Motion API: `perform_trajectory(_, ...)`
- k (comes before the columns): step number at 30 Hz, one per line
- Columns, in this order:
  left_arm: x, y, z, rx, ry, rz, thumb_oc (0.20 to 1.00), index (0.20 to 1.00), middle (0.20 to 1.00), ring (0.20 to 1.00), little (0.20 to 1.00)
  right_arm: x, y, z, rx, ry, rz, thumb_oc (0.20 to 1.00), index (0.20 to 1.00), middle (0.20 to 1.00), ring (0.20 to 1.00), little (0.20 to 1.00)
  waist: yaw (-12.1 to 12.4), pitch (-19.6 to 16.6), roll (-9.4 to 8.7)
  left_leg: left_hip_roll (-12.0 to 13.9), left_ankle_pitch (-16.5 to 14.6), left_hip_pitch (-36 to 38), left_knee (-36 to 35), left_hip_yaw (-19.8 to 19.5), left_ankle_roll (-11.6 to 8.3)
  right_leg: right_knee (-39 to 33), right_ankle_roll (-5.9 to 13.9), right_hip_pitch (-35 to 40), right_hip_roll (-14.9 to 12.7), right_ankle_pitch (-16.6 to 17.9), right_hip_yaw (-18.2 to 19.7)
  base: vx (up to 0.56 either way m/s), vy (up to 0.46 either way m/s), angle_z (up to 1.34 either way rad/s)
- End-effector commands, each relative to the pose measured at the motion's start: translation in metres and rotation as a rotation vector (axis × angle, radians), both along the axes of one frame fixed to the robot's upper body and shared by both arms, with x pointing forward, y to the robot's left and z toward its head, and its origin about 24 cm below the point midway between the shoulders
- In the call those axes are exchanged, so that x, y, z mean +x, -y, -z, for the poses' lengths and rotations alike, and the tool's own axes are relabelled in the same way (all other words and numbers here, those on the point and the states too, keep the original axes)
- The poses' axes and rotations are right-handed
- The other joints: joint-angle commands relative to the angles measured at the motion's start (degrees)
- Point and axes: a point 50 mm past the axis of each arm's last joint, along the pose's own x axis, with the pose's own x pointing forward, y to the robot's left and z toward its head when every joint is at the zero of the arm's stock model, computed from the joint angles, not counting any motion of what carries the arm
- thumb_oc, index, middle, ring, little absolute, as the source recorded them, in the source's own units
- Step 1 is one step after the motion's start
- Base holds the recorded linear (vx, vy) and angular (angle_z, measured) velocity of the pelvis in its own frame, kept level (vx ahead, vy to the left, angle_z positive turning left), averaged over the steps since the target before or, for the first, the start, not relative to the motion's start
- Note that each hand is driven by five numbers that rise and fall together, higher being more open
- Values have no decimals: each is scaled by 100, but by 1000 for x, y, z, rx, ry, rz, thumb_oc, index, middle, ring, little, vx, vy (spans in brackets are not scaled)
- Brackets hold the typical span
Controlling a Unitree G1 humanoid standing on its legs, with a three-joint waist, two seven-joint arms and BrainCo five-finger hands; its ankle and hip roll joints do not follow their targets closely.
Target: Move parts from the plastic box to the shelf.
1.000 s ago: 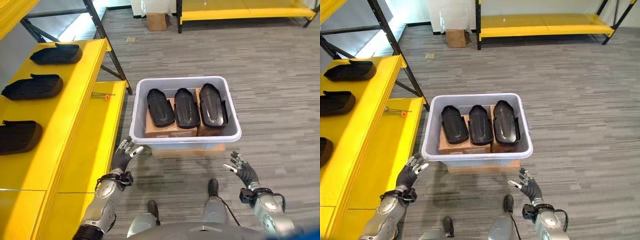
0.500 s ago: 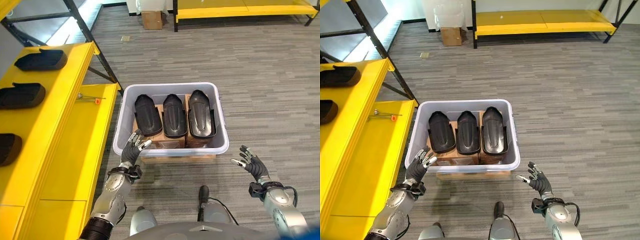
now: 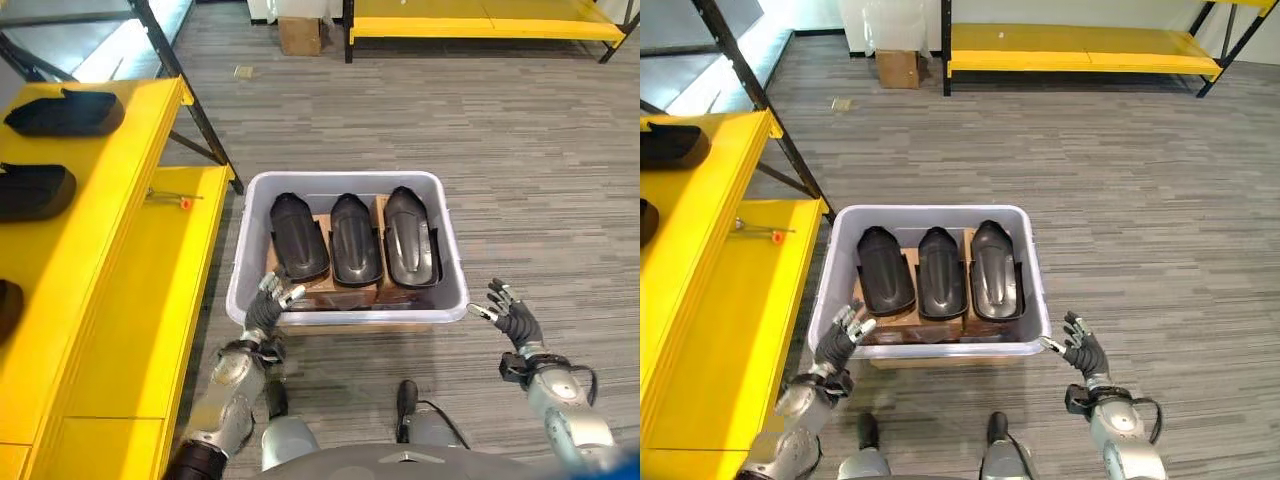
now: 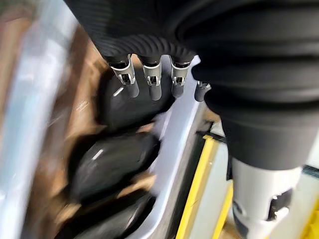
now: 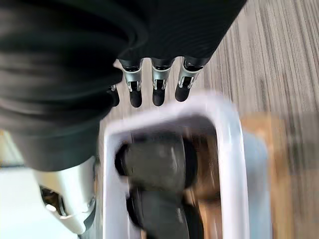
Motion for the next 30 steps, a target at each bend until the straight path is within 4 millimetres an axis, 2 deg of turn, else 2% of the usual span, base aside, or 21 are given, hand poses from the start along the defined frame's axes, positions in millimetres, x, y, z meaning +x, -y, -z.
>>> perform_trajectory(1,-2,-3,-15,29,84,19,1000,1000,1000,1000,1000,19,9,-32,-45,165,11,1000,1000,1000,1000,1000,87,-228,142,227,-22,-116,428,170,-37,882,344,-82,-559,-473,136,129,148,-10)
perform_trajectory(5,-2,-7,-17,49,93,14,1000,1000,1000,1000,1000,21,12,-42,-81,209,18,1000,1000,1000,1000,1000,65,-321,118,35,-6,-88,186,264,11,759,488,-93,-766,-210,31,101,110,2)
perform_trajectory(10,1,-4,-23,54,117,37,1000,1000,1000,1000,1000,31,17,-59,-164,283,29,1000,1000,1000,1000,1000,83,-315,123,-71,-46,-218,257,308,-5,569,571,-91,-923,-35,-122,74,43,-6)
perform_trajectory(16,11,5,-39,21,196,62,1000,1000,1000,1000,1000,55,13,-98,-233,457,22,1000,1000,1000,1000,1000,114,-146,196,-77,-93,-637,566,361,-61,550,571,-398,-1020,6,-140,-3,2,-2)
perform_trajectory(17,15,8,-45,8,222,64,1000,1000,1000,1000,1000,62,10,-108,-241,501,19,1000,1000,1000,1000,1000,111,-82,223,-65,-94,-725,622,363,-72,577,564,-477,-1033,0,-150,-46,-3,2)
perform_trajectory(21,20,11,-53,-4,262,53,1000,1000,1000,1000,1000,72,4,-122,-263,562,13,1000,1000,1000,1000,1000,122,49,283,-62,-75,-878,691,358,-93,649,543,-652,-1059,-31,-152,-41,-1,1)
perform_trajectory(23,28,18,-68,-24,330,49,1000,1000,1000,1000,1000,88,-8,-144,-304,650,-3,1000,1000,1000,1000,1000,162,299,346,-41,-25,-1087,773,346,-122,777,518,-913,-1091,-92,-110,-116,-20,0)
perform_trajectory(30,37,27,-88,-68,419,40,1000,1000,1000,1000,1000,114,-30,-174,-349,756,-22,1000,1000,1000,1000,1000,270,678,453,61,37,-1421,876,407,-139,1121,477,-1502,-1142,-177,52,-68,-15,-5)
